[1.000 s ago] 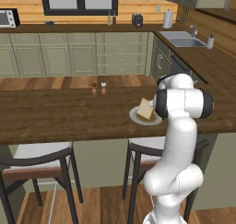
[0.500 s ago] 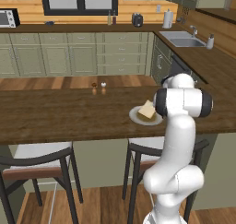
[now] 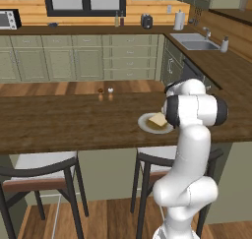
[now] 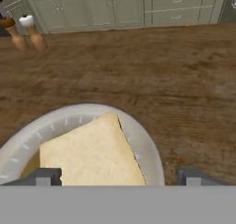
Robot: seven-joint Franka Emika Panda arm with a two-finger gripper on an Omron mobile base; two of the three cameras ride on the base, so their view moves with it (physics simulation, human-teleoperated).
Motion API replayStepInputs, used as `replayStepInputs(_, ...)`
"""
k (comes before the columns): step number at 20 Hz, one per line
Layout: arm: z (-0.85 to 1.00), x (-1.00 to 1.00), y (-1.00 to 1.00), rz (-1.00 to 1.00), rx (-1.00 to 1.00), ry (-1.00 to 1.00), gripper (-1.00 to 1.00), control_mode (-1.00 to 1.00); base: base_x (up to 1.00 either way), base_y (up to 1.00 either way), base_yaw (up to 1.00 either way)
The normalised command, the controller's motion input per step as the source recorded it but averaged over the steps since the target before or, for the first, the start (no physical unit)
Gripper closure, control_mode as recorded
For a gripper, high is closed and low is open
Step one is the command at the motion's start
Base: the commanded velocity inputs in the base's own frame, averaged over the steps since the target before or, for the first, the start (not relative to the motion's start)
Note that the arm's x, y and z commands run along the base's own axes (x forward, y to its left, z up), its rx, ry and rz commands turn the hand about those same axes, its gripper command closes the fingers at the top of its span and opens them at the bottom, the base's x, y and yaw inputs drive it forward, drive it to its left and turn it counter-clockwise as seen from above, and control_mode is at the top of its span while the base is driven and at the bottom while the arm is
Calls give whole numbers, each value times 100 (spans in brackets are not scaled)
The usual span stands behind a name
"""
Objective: Start the toaster. Once the lever pops up, take the bread to the plate on the dining counter.
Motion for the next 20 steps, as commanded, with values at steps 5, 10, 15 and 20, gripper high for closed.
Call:
replayStepInputs(5,90,-65,15,-7,-6,-1,-100,-100,0,0,0)
replayStepInputs(10,100,-78,25,0,0,0,-100,-100,0,0,0)
replayStepInputs(15,100,-86,27,0,0,0,-100,-100,0,0,0)
replayStepInputs(20,100,-94,32,0,0,0,-100,-100,0,0,0)
